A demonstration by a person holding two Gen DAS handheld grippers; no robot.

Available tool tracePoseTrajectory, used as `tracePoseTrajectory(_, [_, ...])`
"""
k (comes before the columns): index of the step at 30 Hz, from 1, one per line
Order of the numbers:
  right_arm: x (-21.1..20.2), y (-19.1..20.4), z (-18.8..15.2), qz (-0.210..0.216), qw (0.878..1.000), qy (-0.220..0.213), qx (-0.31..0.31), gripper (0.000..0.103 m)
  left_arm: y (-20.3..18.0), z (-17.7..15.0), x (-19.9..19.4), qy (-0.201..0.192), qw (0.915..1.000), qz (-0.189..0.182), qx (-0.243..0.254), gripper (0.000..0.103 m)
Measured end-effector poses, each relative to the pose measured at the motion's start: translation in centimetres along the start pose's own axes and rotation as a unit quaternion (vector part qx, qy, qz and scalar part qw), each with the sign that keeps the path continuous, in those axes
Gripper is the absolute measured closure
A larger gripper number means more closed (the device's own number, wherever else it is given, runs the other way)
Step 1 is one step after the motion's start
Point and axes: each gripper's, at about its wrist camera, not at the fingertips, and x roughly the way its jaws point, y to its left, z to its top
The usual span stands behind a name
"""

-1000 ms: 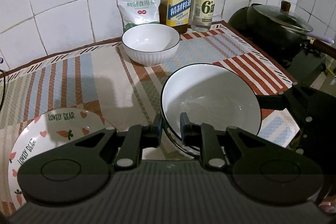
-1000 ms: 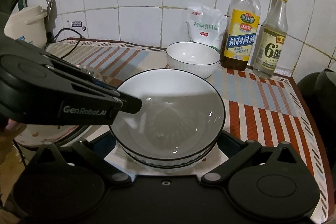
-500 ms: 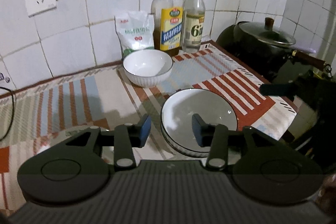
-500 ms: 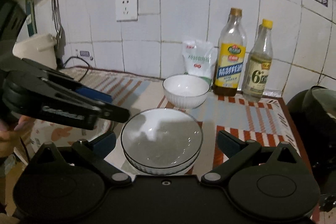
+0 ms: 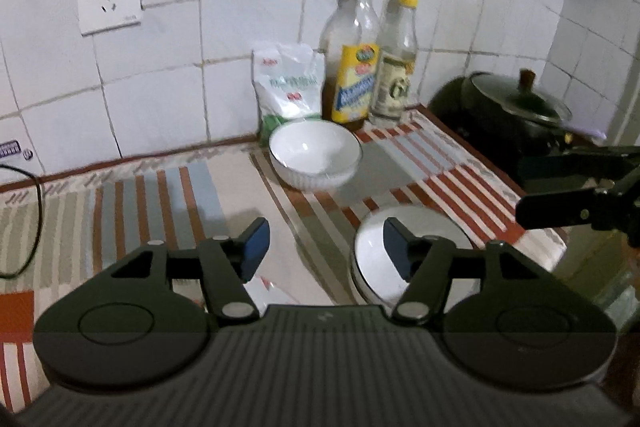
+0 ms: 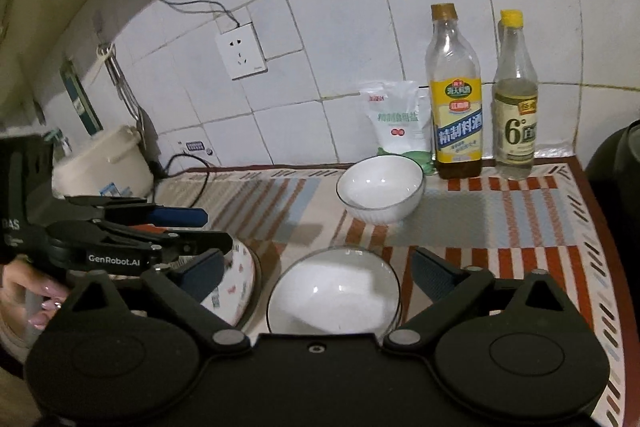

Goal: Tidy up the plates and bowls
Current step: 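Move both grippers to the rim of the remaining white bowl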

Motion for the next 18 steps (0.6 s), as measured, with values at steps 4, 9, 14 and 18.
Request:
tracePoseTrajectory(4, [2.3,-2.6,1.6,0.027,0.999,0.01,0.043,0.01,0.7,1.5,1.1,-0.02,0.9997,0.01,-0.007,0.041])
tracePoseTrajectory(9, [6.0,-6.1,2.4,0.039,0.995,0.021,0.092,0.012,0.9,3.0,4.9,0.008,0.9994,0.019,-0.027,0.045])
tracePoseTrajectory(14, [9.5,-9.2,3.1,0.03,0.992,0.033,0.116,0.016,1.2,4.0,9.6,0.035,0.9981,0.035,-0.037,0.05])
tracePoseTrajectory(18, [12.2,-10.8,3.7,0.018,0.99,0.056,0.126,0.023,2.0,4.6,13.0,0.051,0.9958,0.046,-0.059,0.054])
